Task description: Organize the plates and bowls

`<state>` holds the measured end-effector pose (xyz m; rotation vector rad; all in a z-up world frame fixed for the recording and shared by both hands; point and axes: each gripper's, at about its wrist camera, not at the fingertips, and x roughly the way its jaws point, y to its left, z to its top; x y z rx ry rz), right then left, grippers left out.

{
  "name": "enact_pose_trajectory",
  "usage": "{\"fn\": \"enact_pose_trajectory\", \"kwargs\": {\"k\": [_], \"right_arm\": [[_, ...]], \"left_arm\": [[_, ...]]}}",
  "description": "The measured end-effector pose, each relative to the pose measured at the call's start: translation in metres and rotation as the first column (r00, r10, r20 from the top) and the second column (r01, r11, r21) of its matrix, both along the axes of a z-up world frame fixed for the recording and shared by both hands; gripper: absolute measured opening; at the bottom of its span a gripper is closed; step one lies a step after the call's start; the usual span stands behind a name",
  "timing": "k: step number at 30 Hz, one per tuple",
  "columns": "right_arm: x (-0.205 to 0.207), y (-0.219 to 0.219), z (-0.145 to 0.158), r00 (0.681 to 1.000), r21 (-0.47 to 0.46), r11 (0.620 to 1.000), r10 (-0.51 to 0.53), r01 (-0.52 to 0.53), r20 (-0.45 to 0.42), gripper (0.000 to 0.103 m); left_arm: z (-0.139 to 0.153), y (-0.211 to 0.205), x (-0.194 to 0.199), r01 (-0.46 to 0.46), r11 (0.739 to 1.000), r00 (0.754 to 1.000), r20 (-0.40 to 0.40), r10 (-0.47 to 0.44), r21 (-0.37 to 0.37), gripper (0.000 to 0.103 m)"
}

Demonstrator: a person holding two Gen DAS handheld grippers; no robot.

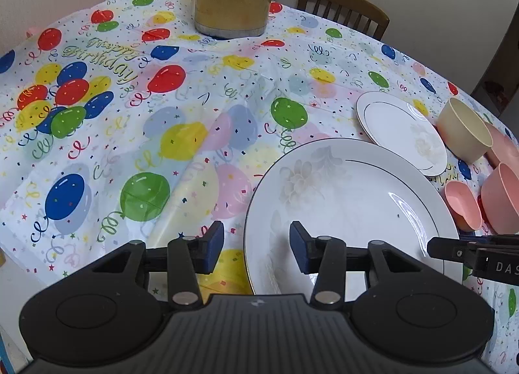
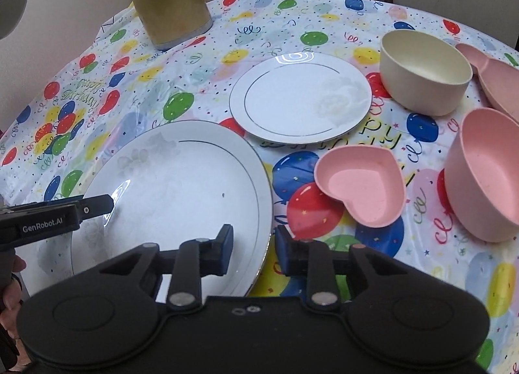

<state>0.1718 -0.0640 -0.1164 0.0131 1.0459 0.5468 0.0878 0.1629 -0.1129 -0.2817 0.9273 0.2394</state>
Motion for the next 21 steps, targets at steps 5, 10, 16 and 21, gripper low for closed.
{"fn": "enact_pose_trajectory", "kwargs": {"k": [5,10,16,21], "right_arm": [[0.003,-0.001,-0.002,1.000,0.000,1.000,-0.009,0.009,-0.018,0.017],[0.006,-0.007,-0.003,0.999,0.021,0.999,-0.027,0.028,-0.042,0.011],[0.006,-0.008,-0.002,0.998,0.026,0.999,-0.027,0.028,-0.051,0.010],[0.001,-0.011,-0.001,0.999,0.016,1.000,-0.011,0.012,-0.046,0.010]], "left_arm": [[0.000,0.001,0.001,0.013,0.999,1.000,0.001,-0.013,-0.037,0.034],[0.000,0.001,0.003,0.010,0.999,1.000,-0.004,-0.011,-0.052,0.030],[0.001,0.006,0.003,0.007,0.998,1.000,-0.017,-0.009,-0.065,0.023],[0.002,0.004,-0.003,0.022,0.995,0.999,-0.025,-0.024,-0.101,0.022]]}}
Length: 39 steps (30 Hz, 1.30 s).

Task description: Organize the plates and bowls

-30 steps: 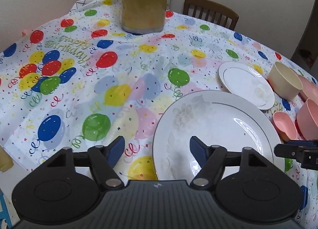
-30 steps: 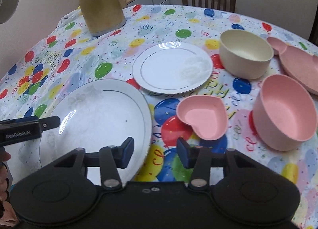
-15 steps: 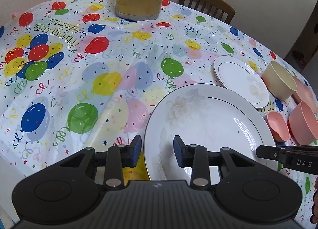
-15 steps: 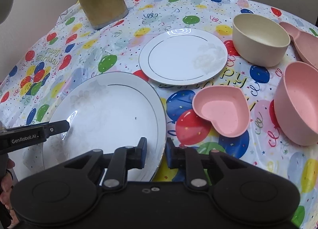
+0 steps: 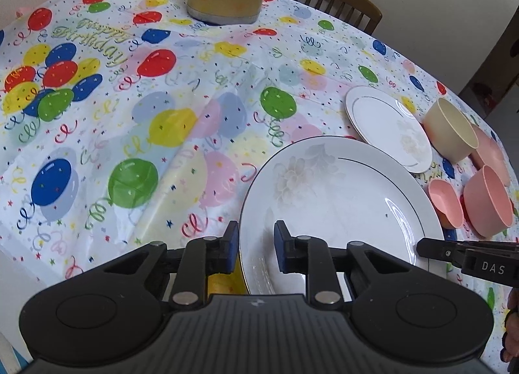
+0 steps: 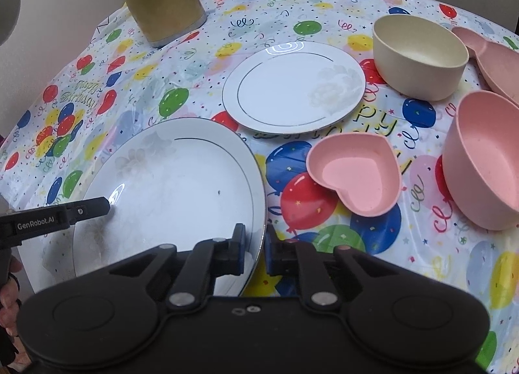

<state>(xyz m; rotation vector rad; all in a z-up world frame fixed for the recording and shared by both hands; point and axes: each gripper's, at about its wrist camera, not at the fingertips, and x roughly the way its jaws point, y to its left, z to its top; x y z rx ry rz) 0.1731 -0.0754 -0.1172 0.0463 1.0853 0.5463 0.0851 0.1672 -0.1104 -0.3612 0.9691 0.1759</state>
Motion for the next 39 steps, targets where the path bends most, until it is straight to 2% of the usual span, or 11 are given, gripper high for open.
{"fn": "enact_pose_trajectory", "kwargs": {"k": [8,16,29,39], "right_arm": [[-0.013,-0.035,0.004,1.000,0.001,1.000,-0.014,0.014,-0.027,0.009],[-0.035,-0.088,0.013,0.998,0.011,0.999,-0.031,0.032,-0.046,0.009],[-0.058,-0.167,0.009,0.985,-0.010,0.987,-0.159,0.159,-0.067,0.009],[-0.070,-0.202,0.007,0.974,-0.026,0.976,-0.217,0.216,-0.072,0.009]], "left_arm": [[0.001,-0.031,-0.021,0.046,0.997,0.999,-0.025,-0.048,-0.067,0.022],[0.008,-0.075,-0.035,0.140,0.986,0.989,-0.026,-0.143,-0.096,0.022],[0.005,-0.147,-0.031,0.299,0.948,0.952,-0.038,-0.304,-0.107,0.022],[0.003,-0.184,-0.031,0.369,0.924,0.925,-0.060,-0.376,-0.097,0.022]]}}
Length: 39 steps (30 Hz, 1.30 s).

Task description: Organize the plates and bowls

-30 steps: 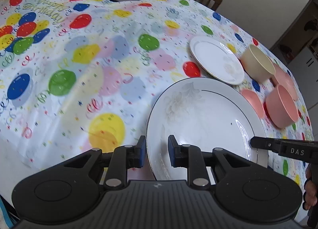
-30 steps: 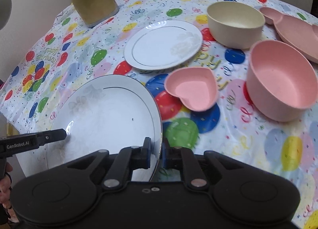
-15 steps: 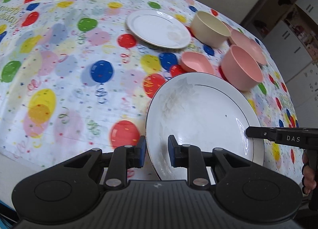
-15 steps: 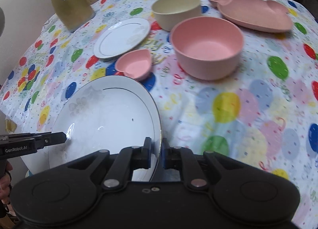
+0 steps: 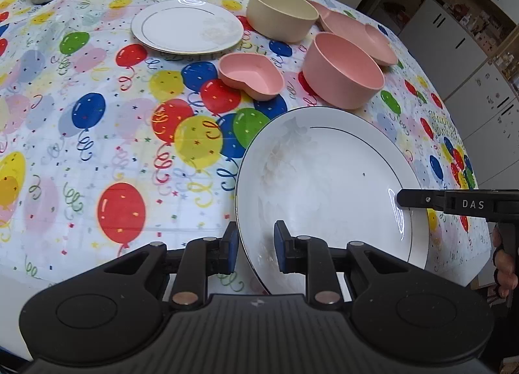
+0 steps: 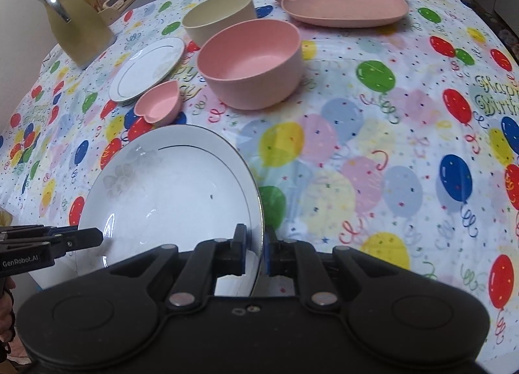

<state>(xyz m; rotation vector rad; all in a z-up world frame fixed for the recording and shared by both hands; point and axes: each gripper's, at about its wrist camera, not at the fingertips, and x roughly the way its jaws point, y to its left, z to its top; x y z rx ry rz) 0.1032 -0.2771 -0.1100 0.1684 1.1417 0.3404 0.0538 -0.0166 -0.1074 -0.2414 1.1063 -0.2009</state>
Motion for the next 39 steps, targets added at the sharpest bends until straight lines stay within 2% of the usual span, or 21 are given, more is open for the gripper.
{"fn": "enact_pose_trajectory", "kwargs": {"k": [8,15,19,24,32,37,39], "right_arm": [[-0.001,-0.026,-0.006,0.998,-0.025,0.998,-0.055,0.054,-0.015,0.011],[-0.003,-0.023,-0.008,0.999,-0.026,0.998,-0.051,0.051,-0.017,0.012],[-0.001,-0.020,-0.008,0.999,-0.032,0.999,-0.039,0.038,-0.023,0.021],[-0.002,-0.024,-0.006,0.998,-0.055,0.997,-0.061,0.060,-0.022,0.023],[-0.009,-0.027,0.020,0.996,-0.068,0.995,-0.068,0.072,0.059,0.032],[-0.013,-0.017,0.045,0.990,-0.056,0.997,-0.048,0.056,0.129,0.035],[-0.014,-0.012,0.056,0.987,-0.050,0.997,-0.044,0.052,0.158,0.036]], "left_arm": [[-0.001,-0.026,0.002,0.069,0.998,0.998,0.001,-0.069,0.004,0.022],[0.000,-0.026,0.003,0.068,0.998,0.998,-0.005,-0.068,0.016,0.022],[0.001,-0.029,0.002,0.072,0.996,0.997,0.010,-0.072,0.046,0.022],[0.007,-0.022,0.002,0.046,0.997,0.998,0.030,-0.048,0.055,0.022],[0.024,-0.013,-0.003,0.024,0.998,0.996,0.081,-0.029,0.058,0.022],[0.040,-0.009,-0.005,0.012,0.998,0.991,0.133,-0.020,0.061,0.023],[0.047,-0.006,-0.005,0.006,0.999,0.988,0.157,-0.014,0.054,0.026]]}}
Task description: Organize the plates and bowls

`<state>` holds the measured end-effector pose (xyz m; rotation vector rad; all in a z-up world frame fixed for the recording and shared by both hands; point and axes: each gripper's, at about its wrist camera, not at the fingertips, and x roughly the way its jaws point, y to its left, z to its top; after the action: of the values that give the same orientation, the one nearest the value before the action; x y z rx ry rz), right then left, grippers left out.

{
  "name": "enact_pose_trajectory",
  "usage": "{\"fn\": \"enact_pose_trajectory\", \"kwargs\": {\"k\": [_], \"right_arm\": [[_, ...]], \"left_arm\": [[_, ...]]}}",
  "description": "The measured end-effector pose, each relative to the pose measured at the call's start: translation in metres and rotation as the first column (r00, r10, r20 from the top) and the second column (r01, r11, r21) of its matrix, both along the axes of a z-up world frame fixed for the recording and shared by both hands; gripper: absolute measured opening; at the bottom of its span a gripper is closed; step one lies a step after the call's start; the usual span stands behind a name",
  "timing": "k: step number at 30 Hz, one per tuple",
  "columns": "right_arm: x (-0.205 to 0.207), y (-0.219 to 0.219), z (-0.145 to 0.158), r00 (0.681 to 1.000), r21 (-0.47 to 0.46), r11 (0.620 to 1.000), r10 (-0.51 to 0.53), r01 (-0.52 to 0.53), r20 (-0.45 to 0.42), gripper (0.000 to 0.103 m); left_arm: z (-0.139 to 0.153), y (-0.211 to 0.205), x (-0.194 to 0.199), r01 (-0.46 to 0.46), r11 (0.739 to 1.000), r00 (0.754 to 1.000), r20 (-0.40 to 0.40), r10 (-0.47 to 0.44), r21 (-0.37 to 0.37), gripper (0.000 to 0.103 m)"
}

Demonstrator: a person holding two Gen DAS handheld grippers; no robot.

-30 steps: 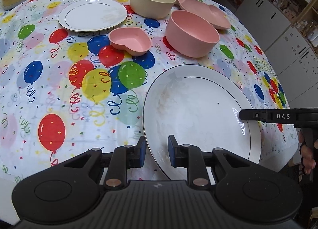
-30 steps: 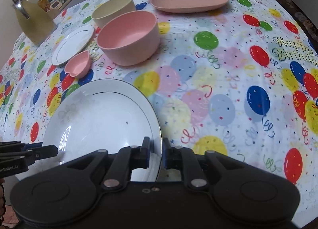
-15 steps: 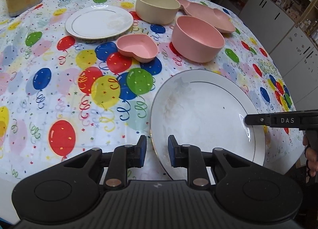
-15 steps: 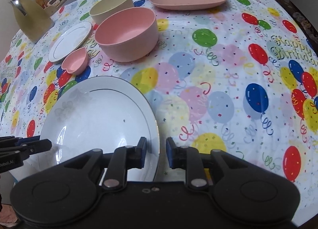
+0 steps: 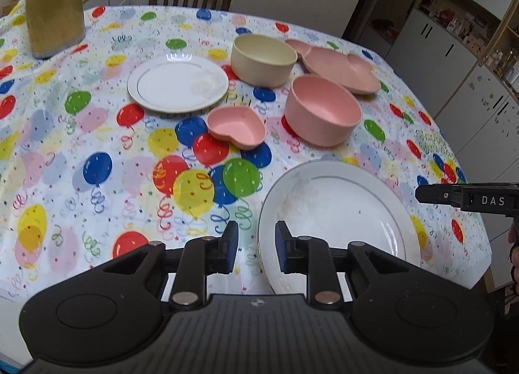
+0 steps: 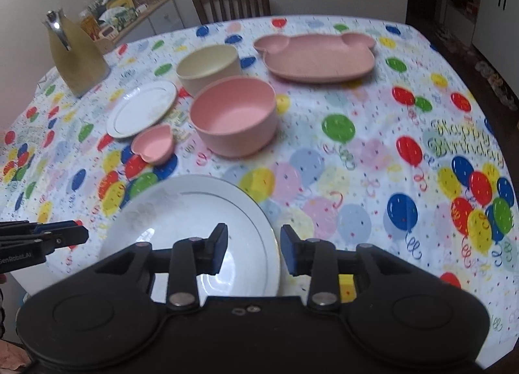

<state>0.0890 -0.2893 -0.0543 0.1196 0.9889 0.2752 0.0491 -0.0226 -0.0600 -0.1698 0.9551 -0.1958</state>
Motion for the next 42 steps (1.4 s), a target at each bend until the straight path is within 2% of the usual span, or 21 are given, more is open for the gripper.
{"fn": "enact_pose_trajectory", "kwargs": {"k": [2,5,6,9,10,13,14,16,18,21,28,42], "right_arm": [[-0.001,0.005,0.010,1.000,0.005,1.000,0.007,-0.007,0.028,0.041],[-0.003,0.012,0.024,0.998,0.005,1.000,0.013,-0.013,0.068,0.053],[-0.003,0.014,0.028,0.997,0.002,1.000,0.016,-0.016,0.080,0.053],[-0.004,0.022,0.039,0.994,0.001,1.000,0.023,-0.023,0.110,0.058],[-0.004,0.024,0.042,0.992,0.000,1.000,0.022,-0.022,0.122,0.065],[-0.004,0.034,0.053,0.986,-0.005,1.000,0.031,-0.030,0.163,0.076],[-0.004,0.037,0.056,0.984,-0.008,0.999,0.034,-0.033,0.174,0.083],[-0.004,0.044,0.062,0.979,-0.013,0.999,0.039,-0.037,0.199,0.086],[-0.003,0.051,0.067,0.976,-0.014,0.999,0.047,-0.045,0.214,0.089],[-0.003,0.061,0.072,0.969,-0.025,0.999,0.044,-0.039,0.244,0.101],[0.011,0.087,0.075,0.963,-0.026,0.998,0.057,-0.052,0.265,0.102],[0.057,0.135,0.054,0.973,-0.009,0.997,0.074,-0.073,0.218,0.102]], "left_arm": [[0.007,0.003,0.000,-0.007,1.000,1.000,0.024,0.007,-0.004,0.033],[0.020,0.008,-0.003,-0.028,1.000,0.996,0.079,0.028,-0.001,0.065],[0.025,0.010,-0.005,-0.034,0.999,0.994,0.099,0.034,0.000,0.068],[0.035,0.015,-0.005,-0.040,0.999,0.991,0.127,0.039,0.003,0.068],[0.038,0.017,-0.005,-0.044,0.999,0.990,0.137,0.043,0.006,0.068],[0.047,0.023,-0.005,-0.056,0.998,0.985,0.164,0.054,0.011,0.068],[0.050,0.026,-0.006,-0.063,0.998,0.983,0.175,0.060,0.011,0.072],[0.055,0.031,-0.007,-0.079,0.997,0.978,0.196,0.076,0.010,0.079],[0.060,0.036,-0.008,-0.092,0.996,0.973,0.212,0.088,0.011,0.080],[0.064,0.041,-0.007,-0.105,0.994,0.970,0.222,0.098,0.021,0.081],[0.064,0.057,0.002,-0.167,0.985,0.963,0.222,0.154,0.040,0.083],[0.057,0.086,0.036,-0.218,0.974,0.957,0.208,0.200,0.067,0.083]]}}
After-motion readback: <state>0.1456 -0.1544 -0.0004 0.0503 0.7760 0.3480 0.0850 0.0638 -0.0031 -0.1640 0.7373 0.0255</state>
